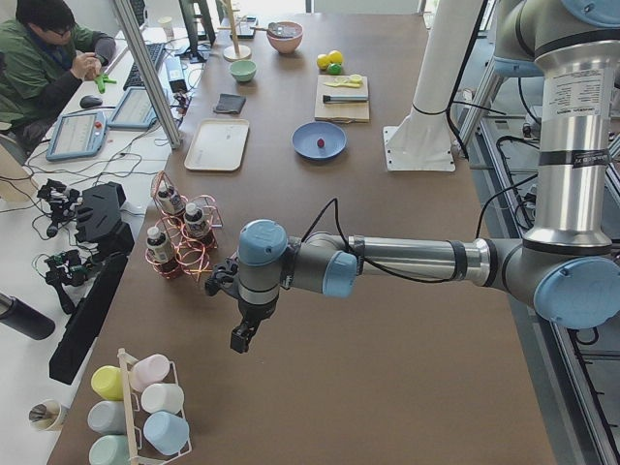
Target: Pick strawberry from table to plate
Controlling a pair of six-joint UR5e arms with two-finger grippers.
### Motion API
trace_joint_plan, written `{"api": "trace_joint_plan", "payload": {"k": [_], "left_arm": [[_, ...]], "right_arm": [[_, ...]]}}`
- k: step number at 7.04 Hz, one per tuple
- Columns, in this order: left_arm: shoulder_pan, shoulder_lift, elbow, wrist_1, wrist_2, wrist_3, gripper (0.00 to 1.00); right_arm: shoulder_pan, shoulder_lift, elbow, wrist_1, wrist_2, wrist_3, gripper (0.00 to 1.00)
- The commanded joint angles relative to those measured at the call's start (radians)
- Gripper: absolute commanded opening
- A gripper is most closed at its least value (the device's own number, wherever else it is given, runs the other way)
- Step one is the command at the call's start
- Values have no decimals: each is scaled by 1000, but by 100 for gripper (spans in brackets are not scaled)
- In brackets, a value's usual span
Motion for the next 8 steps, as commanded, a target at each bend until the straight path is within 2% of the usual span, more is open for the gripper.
{"api": "trace_joint_plan", "payload": {"k": [1, 2, 8], "left_arm": [[1, -2, 2, -3, -58, -65, 98], [0, -2, 0, -9, -86, -99, 98], [0, -13, 11, -8, -79, -99, 98]], "right_arm": [[13, -23, 10, 3, 23, 3, 100], [13, -23, 10, 3, 23, 5, 100], [13, 5, 9, 6, 20, 24, 100]]}}
